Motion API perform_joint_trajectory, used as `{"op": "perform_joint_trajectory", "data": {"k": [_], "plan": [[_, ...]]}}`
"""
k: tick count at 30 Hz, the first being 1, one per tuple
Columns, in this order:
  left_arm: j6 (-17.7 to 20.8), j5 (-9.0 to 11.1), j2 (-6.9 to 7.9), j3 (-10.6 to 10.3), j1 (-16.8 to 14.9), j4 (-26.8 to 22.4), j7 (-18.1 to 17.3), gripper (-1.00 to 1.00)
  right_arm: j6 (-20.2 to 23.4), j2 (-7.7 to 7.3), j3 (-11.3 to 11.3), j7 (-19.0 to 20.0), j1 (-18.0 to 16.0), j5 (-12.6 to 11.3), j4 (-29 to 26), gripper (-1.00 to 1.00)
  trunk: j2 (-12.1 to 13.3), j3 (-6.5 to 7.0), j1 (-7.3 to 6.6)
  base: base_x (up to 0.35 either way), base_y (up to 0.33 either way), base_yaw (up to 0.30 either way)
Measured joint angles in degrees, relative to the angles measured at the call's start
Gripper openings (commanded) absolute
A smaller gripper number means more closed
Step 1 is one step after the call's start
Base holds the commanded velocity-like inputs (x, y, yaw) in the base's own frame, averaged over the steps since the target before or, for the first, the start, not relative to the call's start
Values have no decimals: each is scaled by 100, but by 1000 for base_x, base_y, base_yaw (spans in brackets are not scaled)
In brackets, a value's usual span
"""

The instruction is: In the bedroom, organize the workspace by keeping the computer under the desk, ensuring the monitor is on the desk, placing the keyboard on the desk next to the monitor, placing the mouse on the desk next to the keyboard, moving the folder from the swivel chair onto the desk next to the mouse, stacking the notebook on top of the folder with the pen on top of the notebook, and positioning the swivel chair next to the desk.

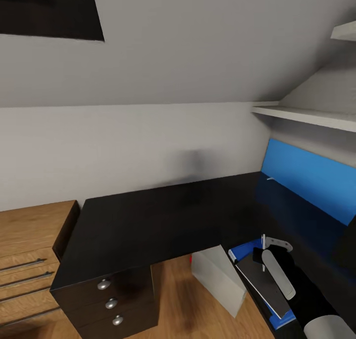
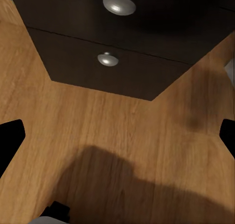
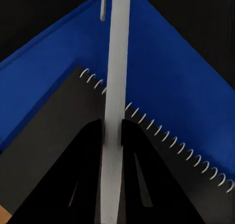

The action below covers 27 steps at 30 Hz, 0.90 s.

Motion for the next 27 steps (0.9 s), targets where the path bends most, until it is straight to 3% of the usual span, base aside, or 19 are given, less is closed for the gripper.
{"op": "perform_joint_trajectory", "data": {"k": [27], "plan": [[0, 9, 6, 0, 0, 13, -1, 100, -36, -1, -1, -9, 0, 24, 300, -100, 0, 0, 0, -25, 0, 0]]}}
